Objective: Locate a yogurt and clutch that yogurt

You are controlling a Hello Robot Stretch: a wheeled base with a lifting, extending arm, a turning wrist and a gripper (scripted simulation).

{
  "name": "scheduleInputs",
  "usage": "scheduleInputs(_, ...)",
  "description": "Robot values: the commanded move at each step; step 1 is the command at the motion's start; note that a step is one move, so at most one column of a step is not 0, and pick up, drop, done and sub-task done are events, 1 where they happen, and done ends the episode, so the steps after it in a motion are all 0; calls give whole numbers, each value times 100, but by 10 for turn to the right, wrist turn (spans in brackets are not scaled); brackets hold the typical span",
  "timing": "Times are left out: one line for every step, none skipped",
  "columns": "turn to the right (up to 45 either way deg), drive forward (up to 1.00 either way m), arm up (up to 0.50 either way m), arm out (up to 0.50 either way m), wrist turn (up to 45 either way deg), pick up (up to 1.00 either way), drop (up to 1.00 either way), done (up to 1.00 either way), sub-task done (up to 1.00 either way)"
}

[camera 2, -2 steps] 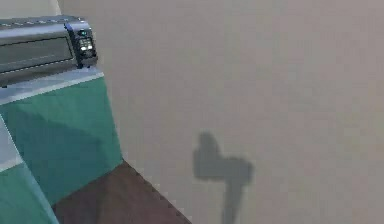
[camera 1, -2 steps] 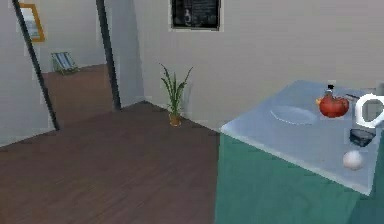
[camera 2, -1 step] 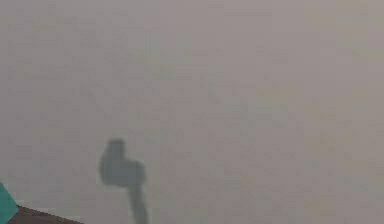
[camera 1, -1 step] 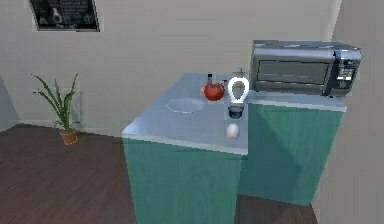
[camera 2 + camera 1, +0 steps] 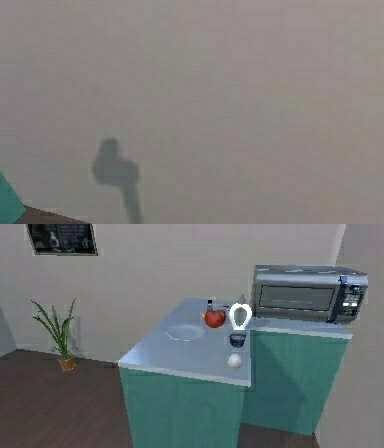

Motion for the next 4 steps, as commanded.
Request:
scheduleInputs(-450, 0, 0, 0, 0, 0, 0, 0, 0)
scheduleInputs(-300, 0, 0, 0, 0, 0, 0, 0, 0)
scheduleInputs(-30, 0, 0, 0, 0, 0, 0, 0, 0)
scheduleInputs(450, 0, 0, 0, 0, 0, 0, 0, 0)
